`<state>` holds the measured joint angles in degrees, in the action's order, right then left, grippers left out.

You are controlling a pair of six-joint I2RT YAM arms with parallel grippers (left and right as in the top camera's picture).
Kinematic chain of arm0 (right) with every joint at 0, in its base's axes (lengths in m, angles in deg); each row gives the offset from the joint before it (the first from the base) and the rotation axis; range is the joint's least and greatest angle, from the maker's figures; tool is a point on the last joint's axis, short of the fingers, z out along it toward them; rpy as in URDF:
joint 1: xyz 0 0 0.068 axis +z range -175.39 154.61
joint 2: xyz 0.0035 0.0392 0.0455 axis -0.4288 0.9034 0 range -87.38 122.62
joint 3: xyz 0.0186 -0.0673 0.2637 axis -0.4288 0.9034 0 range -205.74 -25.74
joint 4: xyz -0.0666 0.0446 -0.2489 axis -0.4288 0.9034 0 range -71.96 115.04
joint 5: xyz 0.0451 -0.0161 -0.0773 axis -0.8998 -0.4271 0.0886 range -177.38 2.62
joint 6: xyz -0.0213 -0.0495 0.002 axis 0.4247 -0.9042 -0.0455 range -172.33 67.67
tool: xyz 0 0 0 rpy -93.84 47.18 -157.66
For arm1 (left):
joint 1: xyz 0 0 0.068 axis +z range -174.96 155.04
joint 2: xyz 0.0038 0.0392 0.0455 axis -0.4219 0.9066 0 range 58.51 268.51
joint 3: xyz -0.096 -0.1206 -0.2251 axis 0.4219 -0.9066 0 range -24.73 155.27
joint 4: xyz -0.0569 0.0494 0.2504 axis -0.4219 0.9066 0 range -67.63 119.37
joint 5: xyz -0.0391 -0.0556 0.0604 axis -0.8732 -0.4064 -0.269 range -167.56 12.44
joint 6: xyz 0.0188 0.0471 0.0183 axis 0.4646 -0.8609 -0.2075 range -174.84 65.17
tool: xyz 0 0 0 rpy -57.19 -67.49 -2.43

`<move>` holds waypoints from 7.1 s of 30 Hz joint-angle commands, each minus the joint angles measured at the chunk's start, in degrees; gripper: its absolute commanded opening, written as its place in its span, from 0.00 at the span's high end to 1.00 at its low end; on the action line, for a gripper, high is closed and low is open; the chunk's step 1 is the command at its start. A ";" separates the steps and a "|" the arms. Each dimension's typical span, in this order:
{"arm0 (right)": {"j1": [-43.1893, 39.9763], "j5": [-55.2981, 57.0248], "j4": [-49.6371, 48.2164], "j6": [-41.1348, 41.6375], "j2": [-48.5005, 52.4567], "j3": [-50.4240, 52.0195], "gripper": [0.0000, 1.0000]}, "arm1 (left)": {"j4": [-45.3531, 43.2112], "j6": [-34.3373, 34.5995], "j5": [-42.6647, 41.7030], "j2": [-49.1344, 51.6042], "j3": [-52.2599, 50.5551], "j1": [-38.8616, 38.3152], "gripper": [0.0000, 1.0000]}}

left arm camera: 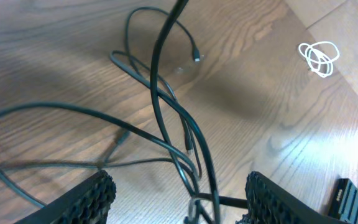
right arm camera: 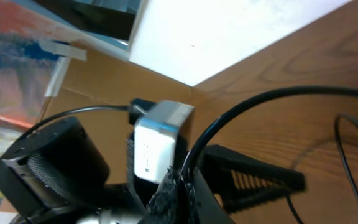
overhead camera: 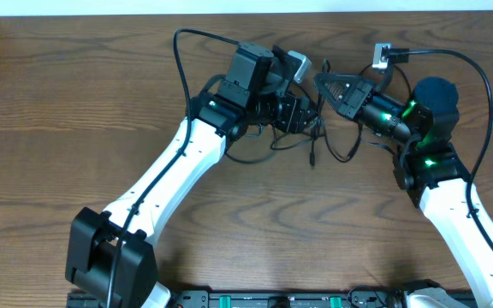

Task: Untangle cables

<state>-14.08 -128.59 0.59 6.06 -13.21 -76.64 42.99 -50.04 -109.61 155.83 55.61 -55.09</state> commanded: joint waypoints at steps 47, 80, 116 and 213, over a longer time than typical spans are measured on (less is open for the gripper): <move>-1.44 -2.03 -18.99 5.14 -1.20 -0.33 0.99 | 0.07 3.23 9.35 10.82 0.50 -5.51 0.61; -24.20 -7.67 -4.98 -1.42 -1.20 -0.33 0.99 | 3.76 3.26 10.27 10.80 0.50 10.86 0.92; -13.18 -5.18 10.25 -19.69 10.23 -0.31 0.12 | 7.06 2.10 10.08 10.80 0.50 9.16 0.85; 4.74 32.35 -20.55 8.22 37.53 -0.33 0.68 | 15.45 -6.62 8.07 0.11 0.50 2.67 0.92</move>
<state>-10.17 -99.35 -19.26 14.65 23.80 -76.57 58.20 -56.55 -100.61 155.66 55.61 -52.16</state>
